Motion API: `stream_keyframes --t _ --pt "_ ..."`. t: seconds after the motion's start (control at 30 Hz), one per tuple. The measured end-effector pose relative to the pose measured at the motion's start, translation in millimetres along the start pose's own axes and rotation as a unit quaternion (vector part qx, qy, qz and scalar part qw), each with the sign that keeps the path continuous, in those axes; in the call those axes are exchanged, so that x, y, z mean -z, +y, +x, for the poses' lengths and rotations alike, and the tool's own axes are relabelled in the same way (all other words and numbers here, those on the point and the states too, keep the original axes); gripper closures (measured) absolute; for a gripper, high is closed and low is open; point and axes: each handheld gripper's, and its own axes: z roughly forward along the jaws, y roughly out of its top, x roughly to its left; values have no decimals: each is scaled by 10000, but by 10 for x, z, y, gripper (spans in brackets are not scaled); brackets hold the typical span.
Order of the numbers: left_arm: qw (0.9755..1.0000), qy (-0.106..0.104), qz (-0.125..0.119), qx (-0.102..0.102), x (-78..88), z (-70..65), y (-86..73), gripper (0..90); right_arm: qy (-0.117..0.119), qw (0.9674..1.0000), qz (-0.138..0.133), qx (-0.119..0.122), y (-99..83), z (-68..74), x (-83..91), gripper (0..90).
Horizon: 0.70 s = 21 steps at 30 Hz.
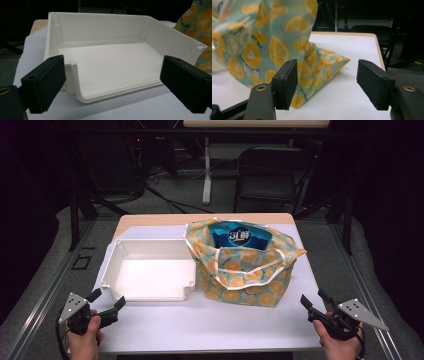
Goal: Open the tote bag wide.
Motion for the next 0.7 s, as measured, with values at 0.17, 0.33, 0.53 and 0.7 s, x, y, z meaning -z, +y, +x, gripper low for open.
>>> stream_keyframes --t 0.17,0.33,0.53,0.7 --pt "9997 -223 -22 -121 -35 -184 134 159 97 9999 -78 30 156 66 -3 388" --pt "9991 -360 -103 -193 -94 -416 340 183 177 9996 -95 207 352 143 -62 403" --pt "9976 -503 -103 -469 -284 -758 537 212 269 9992 -132 263 608 263 -149 403" --pt "9937 -976 -201 -520 -431 -980 719 271 420 9985 -171 317 674 370 -180 384"
